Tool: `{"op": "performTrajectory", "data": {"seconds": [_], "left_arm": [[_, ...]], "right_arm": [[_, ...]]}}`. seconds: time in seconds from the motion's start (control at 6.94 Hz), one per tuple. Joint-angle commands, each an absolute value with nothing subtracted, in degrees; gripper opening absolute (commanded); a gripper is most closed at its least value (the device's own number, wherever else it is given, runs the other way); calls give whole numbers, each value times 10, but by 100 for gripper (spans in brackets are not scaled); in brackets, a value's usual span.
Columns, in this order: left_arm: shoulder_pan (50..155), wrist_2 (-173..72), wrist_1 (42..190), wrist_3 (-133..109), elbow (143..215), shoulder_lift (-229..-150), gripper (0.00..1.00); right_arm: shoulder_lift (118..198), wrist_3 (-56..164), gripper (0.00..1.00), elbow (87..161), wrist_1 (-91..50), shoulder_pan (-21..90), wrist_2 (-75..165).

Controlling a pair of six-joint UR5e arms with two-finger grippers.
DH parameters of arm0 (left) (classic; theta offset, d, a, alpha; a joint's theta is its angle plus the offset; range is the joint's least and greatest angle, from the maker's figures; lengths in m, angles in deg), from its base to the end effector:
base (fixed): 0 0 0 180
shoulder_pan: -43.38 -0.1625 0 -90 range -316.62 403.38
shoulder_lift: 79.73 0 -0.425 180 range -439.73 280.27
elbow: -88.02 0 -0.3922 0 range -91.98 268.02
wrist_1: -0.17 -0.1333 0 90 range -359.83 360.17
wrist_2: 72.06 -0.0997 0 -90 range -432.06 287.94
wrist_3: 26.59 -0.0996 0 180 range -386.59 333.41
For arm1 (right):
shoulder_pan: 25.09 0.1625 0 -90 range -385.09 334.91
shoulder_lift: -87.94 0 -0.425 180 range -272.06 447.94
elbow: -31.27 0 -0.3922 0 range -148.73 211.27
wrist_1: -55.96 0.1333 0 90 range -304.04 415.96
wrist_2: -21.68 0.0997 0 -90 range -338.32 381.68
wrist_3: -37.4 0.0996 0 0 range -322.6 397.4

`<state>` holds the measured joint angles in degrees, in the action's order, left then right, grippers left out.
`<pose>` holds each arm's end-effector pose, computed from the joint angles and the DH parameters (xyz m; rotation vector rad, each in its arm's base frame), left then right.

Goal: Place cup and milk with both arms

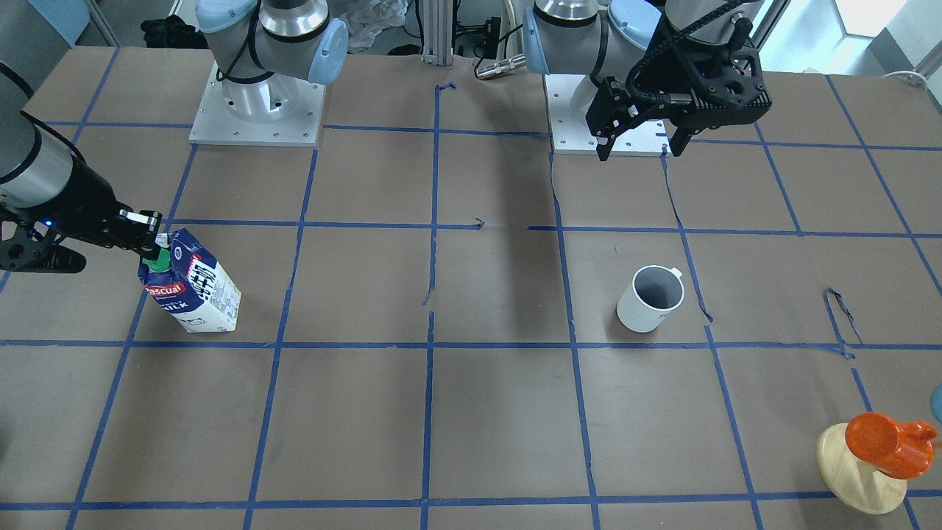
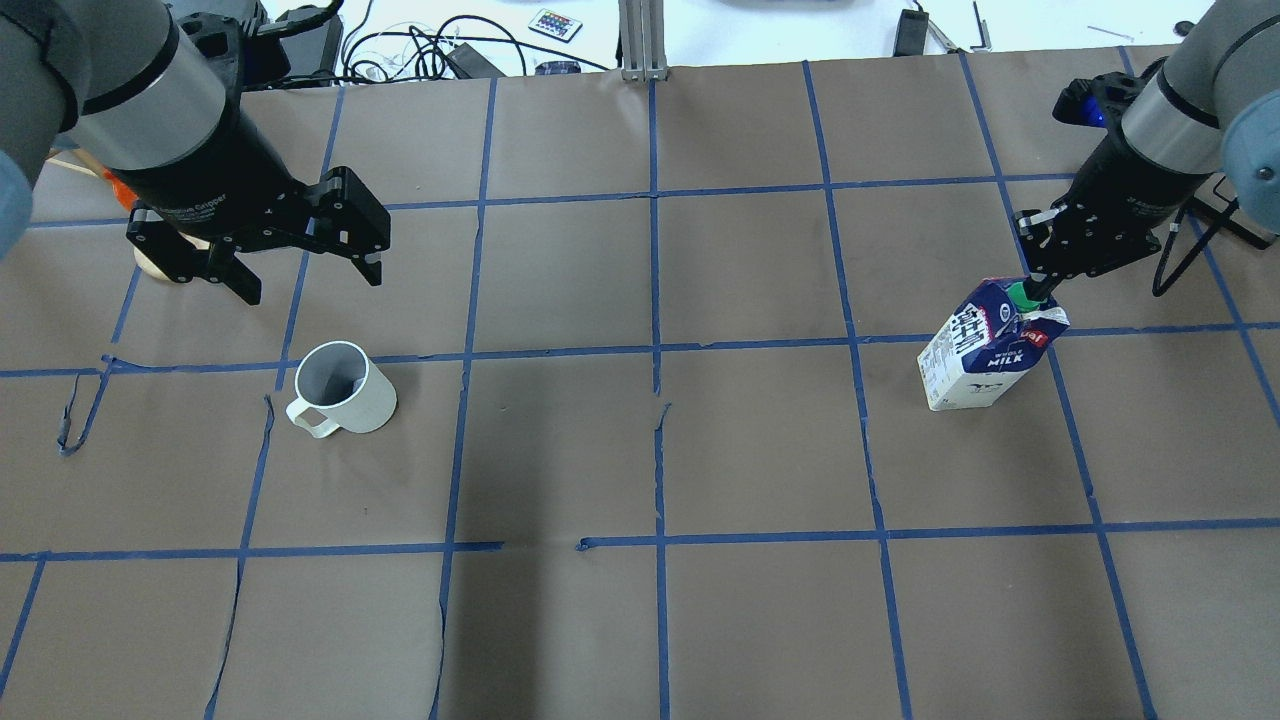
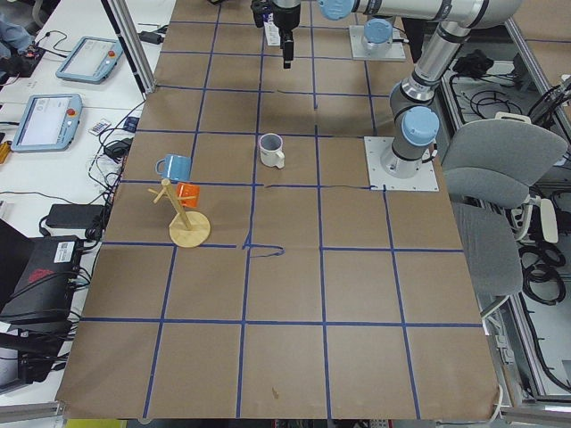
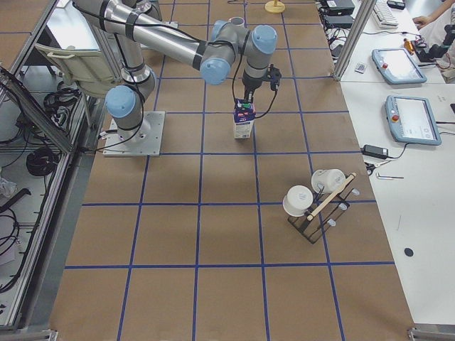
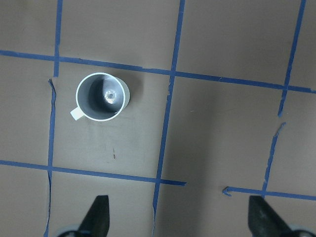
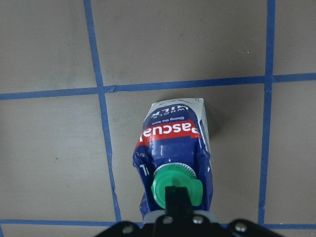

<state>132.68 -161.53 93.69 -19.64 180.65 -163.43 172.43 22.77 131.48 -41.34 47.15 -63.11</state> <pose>-0.1288 -0.4463 0.5107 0.2089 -3.1252 0.0033 -0.0177 -0.5219 0.3666 0.0922 3.0071 0.1745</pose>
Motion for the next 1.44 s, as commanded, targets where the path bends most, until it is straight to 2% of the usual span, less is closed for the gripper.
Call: {"op": "performTrajectory", "data": {"seconds": [0.0, 0.29, 0.43, 0.58, 0.72, 1.3], "left_arm": [[1327, -1615, 940, -196, 1807, -1632, 100], [1327, -1616, 942, -196, 1806, -1633, 100], [1327, -1616, 942, -196, 1806, -1632, 100], [1327, -1616, 942, -196, 1805, -1631, 100], [1327, -1616, 943, -196, 1806, -1631, 100], [1327, -1616, 944, -196, 1807, -1629, 100]], "right_arm": [[1719, 225, 0, 1317, -414, 472, -638], [1734, 225, 0, 1282, -395, 472, -633], [1744, 225, 8, 1227, -344, 472, -639], [1743, 228, 81, 1185, -321, 472, -645], [1750, 228, 100, 1169, -317, 472, -672], [1780, 232, 100, 1171, -285, 494, -683]]}}
